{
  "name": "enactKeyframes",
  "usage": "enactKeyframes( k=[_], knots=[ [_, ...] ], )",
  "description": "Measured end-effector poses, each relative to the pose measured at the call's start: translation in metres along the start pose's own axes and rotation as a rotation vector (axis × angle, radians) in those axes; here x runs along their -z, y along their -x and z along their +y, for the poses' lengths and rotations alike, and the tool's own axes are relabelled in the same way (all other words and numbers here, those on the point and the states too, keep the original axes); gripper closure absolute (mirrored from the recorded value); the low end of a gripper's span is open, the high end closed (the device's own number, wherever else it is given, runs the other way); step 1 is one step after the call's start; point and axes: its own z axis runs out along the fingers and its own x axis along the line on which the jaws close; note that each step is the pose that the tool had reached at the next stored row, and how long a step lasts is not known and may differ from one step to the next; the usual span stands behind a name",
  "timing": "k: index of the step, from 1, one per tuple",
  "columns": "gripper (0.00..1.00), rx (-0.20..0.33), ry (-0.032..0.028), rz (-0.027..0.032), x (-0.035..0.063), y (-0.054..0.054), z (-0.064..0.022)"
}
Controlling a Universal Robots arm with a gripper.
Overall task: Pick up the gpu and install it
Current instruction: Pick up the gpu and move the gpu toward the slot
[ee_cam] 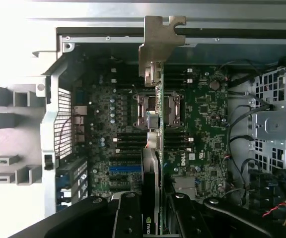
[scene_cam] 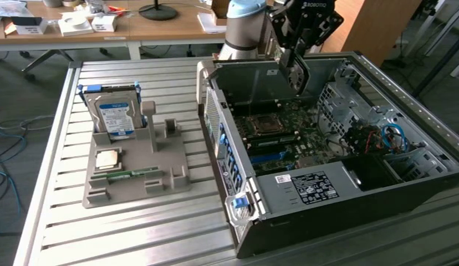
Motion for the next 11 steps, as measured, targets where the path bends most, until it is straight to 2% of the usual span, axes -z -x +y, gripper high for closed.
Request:
enactKeyframes(
  k=[11],
  knots=[
    [0.73, 0.000, 0.0000, 0.0000, -0.0009, 0.034, 0.0012]
  ],
)
